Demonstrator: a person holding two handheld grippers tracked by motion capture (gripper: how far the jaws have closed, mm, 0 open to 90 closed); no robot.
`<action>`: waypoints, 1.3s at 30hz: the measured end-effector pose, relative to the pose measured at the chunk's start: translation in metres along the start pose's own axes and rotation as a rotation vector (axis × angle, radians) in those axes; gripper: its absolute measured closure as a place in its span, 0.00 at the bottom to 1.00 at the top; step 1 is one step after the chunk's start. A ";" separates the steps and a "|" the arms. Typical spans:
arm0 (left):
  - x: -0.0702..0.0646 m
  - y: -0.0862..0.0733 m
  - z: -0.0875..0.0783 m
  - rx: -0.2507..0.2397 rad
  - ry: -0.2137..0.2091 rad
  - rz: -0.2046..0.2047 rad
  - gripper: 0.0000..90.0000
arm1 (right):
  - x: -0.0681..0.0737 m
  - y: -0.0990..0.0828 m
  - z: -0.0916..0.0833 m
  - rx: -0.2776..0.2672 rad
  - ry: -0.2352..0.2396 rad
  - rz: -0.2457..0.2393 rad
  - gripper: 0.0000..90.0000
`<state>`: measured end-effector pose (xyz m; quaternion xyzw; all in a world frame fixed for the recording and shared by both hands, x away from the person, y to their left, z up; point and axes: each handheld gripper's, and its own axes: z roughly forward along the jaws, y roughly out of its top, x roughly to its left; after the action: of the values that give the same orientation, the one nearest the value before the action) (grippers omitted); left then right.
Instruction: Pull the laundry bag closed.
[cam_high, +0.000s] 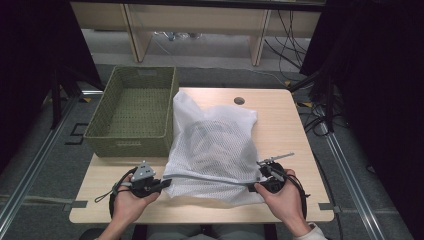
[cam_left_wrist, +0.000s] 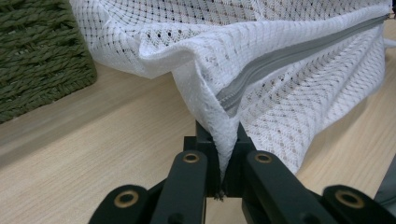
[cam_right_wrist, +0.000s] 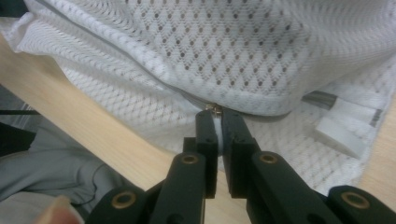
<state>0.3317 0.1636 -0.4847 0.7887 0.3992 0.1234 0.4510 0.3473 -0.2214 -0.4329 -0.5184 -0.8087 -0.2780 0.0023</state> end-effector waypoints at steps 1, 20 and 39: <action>0.000 0.000 0.000 0.000 0.002 -0.002 0.98 | -0.001 0.000 0.000 -0.006 -0.010 -0.003 0.97; 0.004 -0.001 -0.001 -0.002 0.010 -0.014 0.98 | -0.010 -0.005 -0.008 -0.024 -0.038 0.001 0.97; 0.009 -0.002 -0.003 -0.002 0.023 -0.027 0.98 | -0.021 -0.009 -0.014 -0.031 -0.045 0.029 0.97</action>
<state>0.3355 0.1726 -0.4863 0.7813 0.4149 0.1269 0.4488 0.3456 -0.2482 -0.4318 -0.5361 -0.7965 -0.2790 -0.0198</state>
